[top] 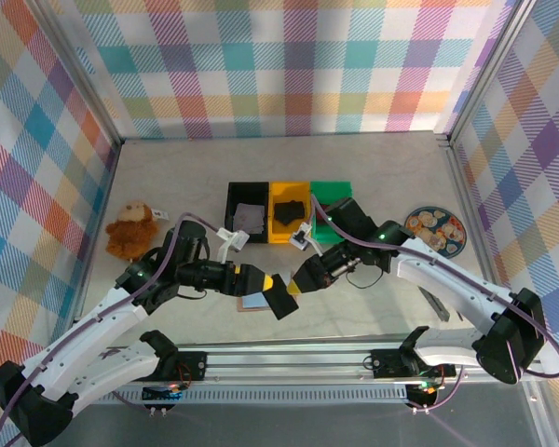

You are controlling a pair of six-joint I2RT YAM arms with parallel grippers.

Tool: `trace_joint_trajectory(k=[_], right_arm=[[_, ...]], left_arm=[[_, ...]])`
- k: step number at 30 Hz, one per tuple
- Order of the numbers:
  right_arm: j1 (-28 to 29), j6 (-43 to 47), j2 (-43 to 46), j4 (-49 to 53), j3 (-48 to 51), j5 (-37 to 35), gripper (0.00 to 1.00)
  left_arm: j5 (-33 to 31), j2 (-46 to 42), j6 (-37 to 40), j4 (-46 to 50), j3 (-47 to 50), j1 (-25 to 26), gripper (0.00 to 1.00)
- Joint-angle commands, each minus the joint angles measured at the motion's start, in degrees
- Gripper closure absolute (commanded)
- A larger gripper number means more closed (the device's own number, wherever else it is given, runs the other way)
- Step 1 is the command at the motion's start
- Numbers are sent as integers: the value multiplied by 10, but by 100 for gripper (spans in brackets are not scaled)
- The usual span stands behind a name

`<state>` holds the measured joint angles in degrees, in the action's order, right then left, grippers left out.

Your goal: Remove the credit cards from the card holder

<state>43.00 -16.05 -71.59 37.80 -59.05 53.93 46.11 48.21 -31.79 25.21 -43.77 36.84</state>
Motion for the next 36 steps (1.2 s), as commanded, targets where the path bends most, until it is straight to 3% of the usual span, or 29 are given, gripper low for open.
trace_joint_trajectory(k=[1, 5, 14, 19, 36], right_arm=[[2, 17, 10, -1, -3, 38, 100], [9, 18, 11, -6, -4, 54, 100], [26, 22, 1, -15, -8, 73, 100], [26, 14, -1, -36, -1, 84, 100], [25, 12, 9, -38, -5, 55, 100]], left_arm=[[83, 0, 10, -19, -2, -8, 18], [118, 12, -11, -56, 11, -8, 25], [144, 10, -27, -85, 20, -8, 55], [157, -1, -53, -127, 30, -7, 58], [171, 4, -57, -134, 33, 0, 100]])
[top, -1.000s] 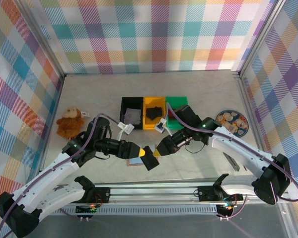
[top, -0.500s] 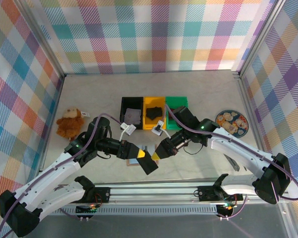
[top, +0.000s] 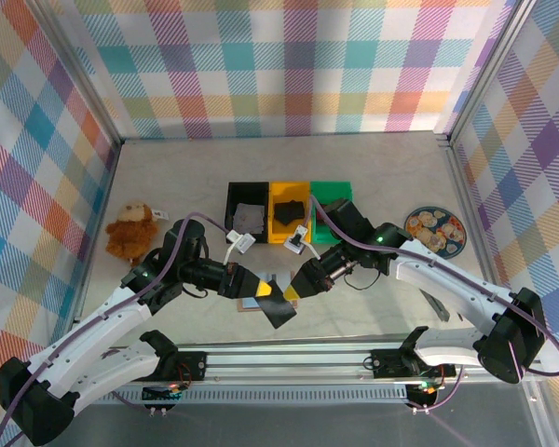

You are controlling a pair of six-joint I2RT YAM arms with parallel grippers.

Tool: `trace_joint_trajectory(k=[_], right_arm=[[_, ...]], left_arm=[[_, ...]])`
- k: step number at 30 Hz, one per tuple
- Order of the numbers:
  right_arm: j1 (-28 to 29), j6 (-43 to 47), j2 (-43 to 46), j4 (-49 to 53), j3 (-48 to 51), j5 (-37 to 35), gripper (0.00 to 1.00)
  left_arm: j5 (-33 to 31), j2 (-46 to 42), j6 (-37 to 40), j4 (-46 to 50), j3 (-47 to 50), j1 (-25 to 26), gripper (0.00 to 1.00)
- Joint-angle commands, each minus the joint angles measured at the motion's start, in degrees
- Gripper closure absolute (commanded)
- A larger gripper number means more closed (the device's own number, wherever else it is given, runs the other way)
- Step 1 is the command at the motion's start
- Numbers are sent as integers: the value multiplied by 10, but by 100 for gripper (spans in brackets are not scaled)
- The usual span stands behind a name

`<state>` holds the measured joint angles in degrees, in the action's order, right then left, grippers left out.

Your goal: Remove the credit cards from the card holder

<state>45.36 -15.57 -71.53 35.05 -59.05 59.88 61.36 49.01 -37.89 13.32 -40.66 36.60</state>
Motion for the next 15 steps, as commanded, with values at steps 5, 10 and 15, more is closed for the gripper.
trace_joint_trajectory(k=[5, 10, 15], right_arm=[[-35, -13, 36, -14, -5, -55, 72], [-117, -80, 91, -30, 10, -141, 34], [-143, -169, 136, -87, 52, -194, 28]], left_arm=[[-57, -16, 10, 19, -9, 2, 100], [-190, -21, -46, -9, -5, 2, 100], [-298, -18, -133, -110, 18, 3, 100]])
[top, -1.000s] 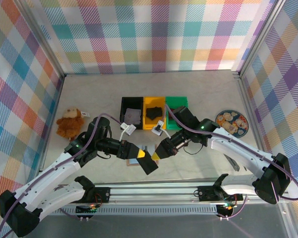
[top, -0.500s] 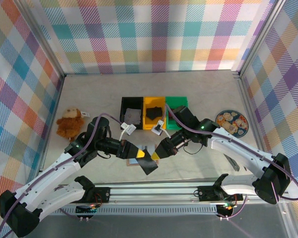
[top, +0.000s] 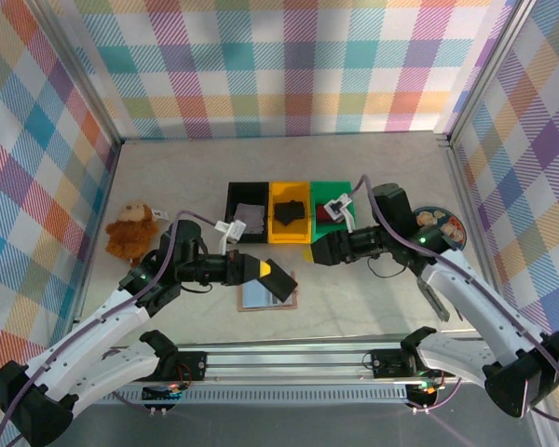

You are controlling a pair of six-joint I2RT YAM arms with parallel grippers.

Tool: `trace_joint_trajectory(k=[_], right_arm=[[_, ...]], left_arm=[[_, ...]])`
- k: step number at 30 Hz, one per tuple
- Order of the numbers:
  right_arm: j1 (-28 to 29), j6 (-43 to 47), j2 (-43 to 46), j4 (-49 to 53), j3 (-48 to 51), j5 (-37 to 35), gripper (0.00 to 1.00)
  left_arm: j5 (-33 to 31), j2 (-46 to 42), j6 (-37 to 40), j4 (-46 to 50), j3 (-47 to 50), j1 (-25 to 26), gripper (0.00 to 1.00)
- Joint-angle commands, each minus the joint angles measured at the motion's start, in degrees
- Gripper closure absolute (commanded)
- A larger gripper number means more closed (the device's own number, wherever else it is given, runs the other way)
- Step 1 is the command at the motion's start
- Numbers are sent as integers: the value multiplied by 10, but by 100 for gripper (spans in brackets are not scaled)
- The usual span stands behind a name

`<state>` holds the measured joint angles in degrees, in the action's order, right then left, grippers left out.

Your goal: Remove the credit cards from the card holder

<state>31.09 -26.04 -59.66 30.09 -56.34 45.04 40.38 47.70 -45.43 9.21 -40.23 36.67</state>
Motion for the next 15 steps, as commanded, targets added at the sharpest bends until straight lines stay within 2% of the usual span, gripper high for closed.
trace_joint_trajectory(k=[1, 7, 10, 15], right_arm=[[-1, -82, 28, -63, 44, -50, 27], [0, -175, 119, -162, 143, -138, 24], [-1, -252, 143, -264, 216, -136, 25], [19, -299, 120, -324, 249, -138, 29]], left_arm=[[-105, -1, -71, -96, 20, 2, 100], [-163, 33, -90, -163, 25, 7, 100], [-183, 43, -89, -183, 25, 13, 100], [-220, 55, -74, -204, 25, 35, 100]])
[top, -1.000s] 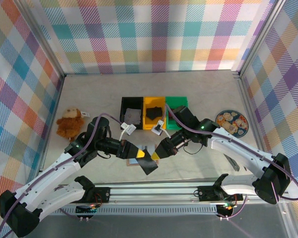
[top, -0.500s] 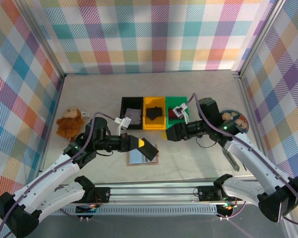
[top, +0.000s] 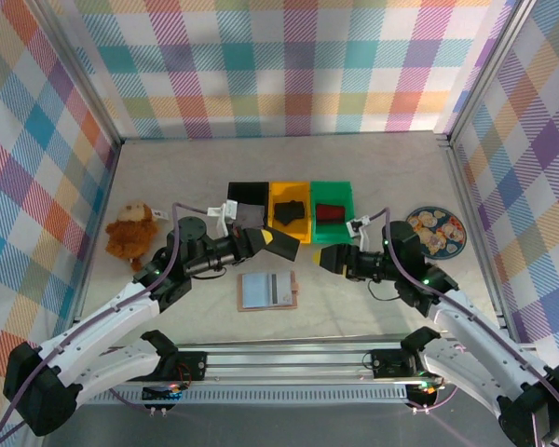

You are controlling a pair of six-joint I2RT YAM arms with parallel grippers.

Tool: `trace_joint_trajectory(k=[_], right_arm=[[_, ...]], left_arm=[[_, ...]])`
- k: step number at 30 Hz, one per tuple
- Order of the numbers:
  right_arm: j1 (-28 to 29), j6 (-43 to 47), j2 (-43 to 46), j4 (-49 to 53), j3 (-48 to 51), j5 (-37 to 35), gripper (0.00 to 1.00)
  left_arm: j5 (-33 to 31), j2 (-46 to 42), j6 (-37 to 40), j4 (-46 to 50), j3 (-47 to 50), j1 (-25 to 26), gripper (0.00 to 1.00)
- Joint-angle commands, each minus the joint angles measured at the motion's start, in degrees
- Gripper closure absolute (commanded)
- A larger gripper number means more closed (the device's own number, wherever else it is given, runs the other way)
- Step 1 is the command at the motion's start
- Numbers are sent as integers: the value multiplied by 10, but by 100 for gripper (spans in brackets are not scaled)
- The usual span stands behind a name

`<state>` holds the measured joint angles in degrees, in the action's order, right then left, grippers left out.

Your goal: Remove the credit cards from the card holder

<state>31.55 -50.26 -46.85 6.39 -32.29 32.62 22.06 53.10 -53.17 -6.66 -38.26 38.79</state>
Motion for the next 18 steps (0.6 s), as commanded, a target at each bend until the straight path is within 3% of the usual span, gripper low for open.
trace_joint_trajectory(k=[1, 10, 18], right_arm=[[26, -64, -14, -109, 15, -24, 29], [76, -35, -57, -202, 8, -97, 34], [76, -16, -71, -260, 15, -87, 52]], left_arm=[[-45, 4, 3, -53, 8, 19, 100], [-87, 32, -31, -126, 36, 57, 100], [-106, 22, -54, -173, 66, 68, 100]])
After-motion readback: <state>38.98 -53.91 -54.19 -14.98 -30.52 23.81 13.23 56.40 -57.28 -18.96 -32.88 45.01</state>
